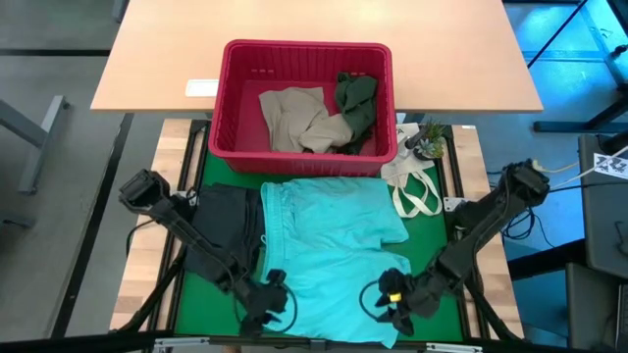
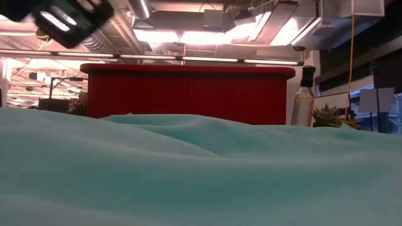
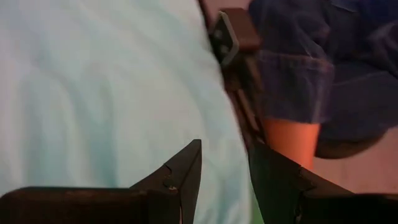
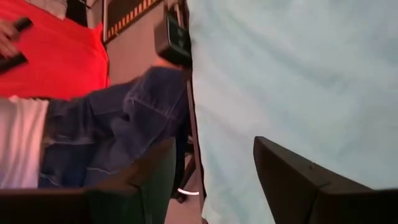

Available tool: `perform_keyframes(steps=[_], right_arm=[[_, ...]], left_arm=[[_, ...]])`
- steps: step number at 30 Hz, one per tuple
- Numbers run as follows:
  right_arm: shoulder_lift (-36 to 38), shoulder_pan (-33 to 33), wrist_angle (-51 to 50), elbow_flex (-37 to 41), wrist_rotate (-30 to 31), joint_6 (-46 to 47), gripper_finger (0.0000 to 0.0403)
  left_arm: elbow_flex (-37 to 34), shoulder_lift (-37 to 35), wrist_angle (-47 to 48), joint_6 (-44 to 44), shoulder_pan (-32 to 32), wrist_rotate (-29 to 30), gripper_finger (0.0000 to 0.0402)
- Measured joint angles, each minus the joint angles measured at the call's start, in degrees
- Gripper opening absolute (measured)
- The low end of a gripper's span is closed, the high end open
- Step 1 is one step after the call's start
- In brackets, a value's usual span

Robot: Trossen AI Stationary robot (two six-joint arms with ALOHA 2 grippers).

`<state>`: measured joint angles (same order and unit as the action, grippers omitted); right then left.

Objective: Fold Laundry from Bin
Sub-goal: Fold the blue shorts from the red laundry bin

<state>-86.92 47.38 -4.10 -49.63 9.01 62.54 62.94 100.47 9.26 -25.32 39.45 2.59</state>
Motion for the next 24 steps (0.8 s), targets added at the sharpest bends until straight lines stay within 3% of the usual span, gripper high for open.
perform_keyframes(steps=[3, 6, 12, 18, 24], right_arm=[[-2.78, 1.66, 2.71, 0.02, 0.55, 0.09, 0.0216], [-5.14, 2.88, 6.34, 0.02, 0.55, 0.37, 0.0216], [-8.6, 4.87, 10.23, -1.65, 0.66, 1.94, 0.0216], [-12.04, 6.14, 10.07, -6.07, 0.94, 1.47, 0.0216], [-15.43, 6.31, 6.96, -10.84, 2.01, -5.22, 0.0216]], left_arm=[[0.0, 0.0, 0.03, -0.53, 1.4, 0.67, 0.0127], [0.0, 0.0, 0.11, -6.52, 1.68, 2.09, 0.0129], [-0.08, 0.48, 0.54, -13.6, 1.45, 2.47, 0.0166], [-0.11, 2.22, 0.35, -12.01, 2.95, 2.05, 0.0209], [-0.11, 2.32, 0.5, -4.02, 5.56, 2.86, 0.0229]])
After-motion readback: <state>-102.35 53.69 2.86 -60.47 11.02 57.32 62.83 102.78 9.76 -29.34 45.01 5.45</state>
